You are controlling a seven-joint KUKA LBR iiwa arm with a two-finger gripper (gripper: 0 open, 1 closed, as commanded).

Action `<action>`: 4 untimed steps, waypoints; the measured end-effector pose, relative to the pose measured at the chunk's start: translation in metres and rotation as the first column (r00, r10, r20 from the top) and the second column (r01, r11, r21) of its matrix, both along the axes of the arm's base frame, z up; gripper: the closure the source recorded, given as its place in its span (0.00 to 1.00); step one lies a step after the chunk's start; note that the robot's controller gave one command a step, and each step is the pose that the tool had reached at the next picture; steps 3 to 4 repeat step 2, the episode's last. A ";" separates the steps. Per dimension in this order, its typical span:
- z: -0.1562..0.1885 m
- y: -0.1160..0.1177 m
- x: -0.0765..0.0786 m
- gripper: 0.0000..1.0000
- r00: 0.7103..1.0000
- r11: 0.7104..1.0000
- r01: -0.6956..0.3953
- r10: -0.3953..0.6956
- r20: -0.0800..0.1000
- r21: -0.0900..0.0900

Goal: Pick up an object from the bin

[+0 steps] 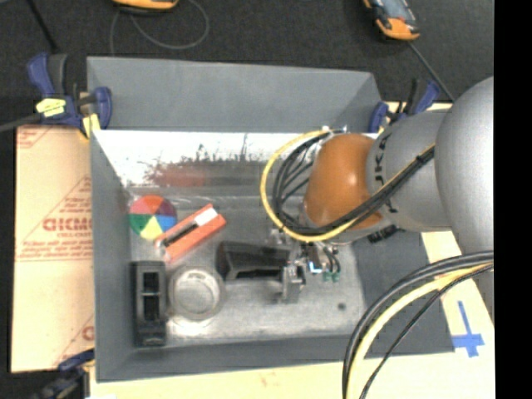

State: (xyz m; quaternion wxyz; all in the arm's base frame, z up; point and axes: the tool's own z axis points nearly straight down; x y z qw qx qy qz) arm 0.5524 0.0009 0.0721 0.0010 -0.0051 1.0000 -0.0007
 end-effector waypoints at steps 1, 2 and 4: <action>-0.001 0.032 0.000 1.00 0.970 0.970 0.243 -0.243 0.003 0.001; -0.001 0.032 0.000 1.00 0.970 0.970 0.243 -0.243 0.003 0.001; -0.001 0.032 0.000 1.00 0.970 0.970 0.243 -0.243 0.003 0.001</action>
Offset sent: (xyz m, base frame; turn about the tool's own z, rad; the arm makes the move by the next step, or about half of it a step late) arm 0.0000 0.0000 0.0000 0.0000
